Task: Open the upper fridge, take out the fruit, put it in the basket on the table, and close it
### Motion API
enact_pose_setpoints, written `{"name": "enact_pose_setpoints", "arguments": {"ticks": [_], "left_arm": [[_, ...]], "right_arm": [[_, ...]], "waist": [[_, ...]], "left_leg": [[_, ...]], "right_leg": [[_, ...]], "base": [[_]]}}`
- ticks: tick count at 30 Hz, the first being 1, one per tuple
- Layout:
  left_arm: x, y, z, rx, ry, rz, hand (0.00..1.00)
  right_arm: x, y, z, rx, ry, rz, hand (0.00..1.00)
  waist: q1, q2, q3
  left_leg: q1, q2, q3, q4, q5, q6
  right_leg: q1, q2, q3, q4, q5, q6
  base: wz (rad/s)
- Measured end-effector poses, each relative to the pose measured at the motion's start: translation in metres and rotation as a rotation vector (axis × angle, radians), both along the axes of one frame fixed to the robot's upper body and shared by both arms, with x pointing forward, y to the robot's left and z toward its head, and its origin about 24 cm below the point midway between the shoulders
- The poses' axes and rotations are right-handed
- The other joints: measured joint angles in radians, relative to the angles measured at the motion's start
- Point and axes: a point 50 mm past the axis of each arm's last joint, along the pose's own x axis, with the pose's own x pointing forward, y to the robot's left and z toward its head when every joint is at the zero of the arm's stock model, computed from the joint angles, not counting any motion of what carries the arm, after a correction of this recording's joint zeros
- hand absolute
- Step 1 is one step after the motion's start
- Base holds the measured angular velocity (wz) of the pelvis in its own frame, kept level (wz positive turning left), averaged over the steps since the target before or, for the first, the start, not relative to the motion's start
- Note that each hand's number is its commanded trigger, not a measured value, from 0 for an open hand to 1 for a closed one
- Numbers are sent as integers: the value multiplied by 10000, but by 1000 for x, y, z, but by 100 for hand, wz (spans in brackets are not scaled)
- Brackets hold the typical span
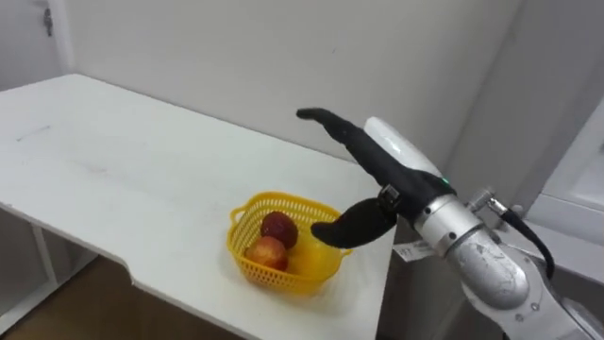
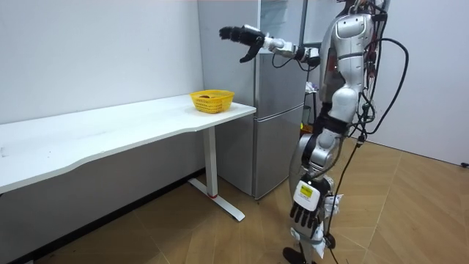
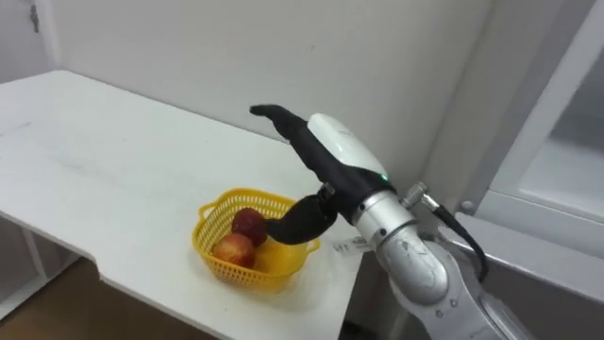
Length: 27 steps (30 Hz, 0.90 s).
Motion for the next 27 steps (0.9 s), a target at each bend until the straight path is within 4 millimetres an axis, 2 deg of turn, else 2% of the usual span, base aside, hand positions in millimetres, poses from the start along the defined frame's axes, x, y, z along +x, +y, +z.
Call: {"name": "enact_pose_setpoints", "arguments": {"ticks": [1,3,4,7,8,12,13,16,19,25,27], "left_arm": [[0,-1,0,3,-59,60,0],[1,-3,-1,-21,-114,28,0],[2,-4,-1,-74,-204,17,0],[4,-9,-3,-224,-440,148,0],[3,-10,-3,-248,-444,150,0],[-1,-10,-3,-231,-395,191,0],[-2,-9,-3,-225,-434,270,0],[-7,-10,-4,-289,-466,610,0],[-10,-13,-4,-265,-437,654,0],[-15,-16,-6,-57,-436,733,0],[-16,-17,-6,-74,-409,758,0]], "right_arm": [[-7,-1,3,203,-225,120,0],[-16,-1,8,402,-534,299,0],[-22,-3,10,538,-747,314,0],[-34,-11,26,924,-1799,185,0],[-38,-15,33,1244,-2357,106,0],[-45,-35,49,2111,-3682,-609,0],[-49,-46,49,2433,-3916,-1085,0],[-59,-67,42,2809,-4283,-2260,0],[-66,-83,28,3011,-4281,-3270,0],[-80,-115,9,3929,-4693,-5325,0],[-86,-125,2,4068,-4733,-5935,0]], "waist": [[-90,69,-64],[-170,187,-55],[-339,240,-54],[-600,516,-1],[-731,622,-9],[-1138,787,-40],[-1232,772,-90],[-1465,767,-92],[-1633,750,-88],[-2291,715,-75],[-2354,716,-73]], "left_leg": [[10,10,52,-42,0,1],[84,24,124,-42,0,1],[154,41,171,-51,0,1],[351,67,315,-101,-10,15],[384,96,417,-153,-11,16],[537,142,596,-293,-11,16],[572,147,627,-299,-10,15],[691,155,769,-336,-10,15],[869,171,1042,-400,-9,17],[981,148,1073,-408,-9,17],[1022,163,1161,-449,-9,17]], "right_leg": [[-2,10,82,3,0,1],[6,24,168,10,4,1],[38,39,221,6,15,-5],[171,64,406,1,40,2],[169,78,464,1,69,-10],[187,128,652,9,80,-25],[201,138,691,1,79,-25],[255,134,743,-35,77,-21],[229,153,978,-36,76,-18],[371,152,986,-200,84,22],[359,176,1086,-215,82,25]], "base": [[-15],[-15],[-10],[-16],[-22],[-16],[-14],[-14],[-20],[-1],[-11]]}}
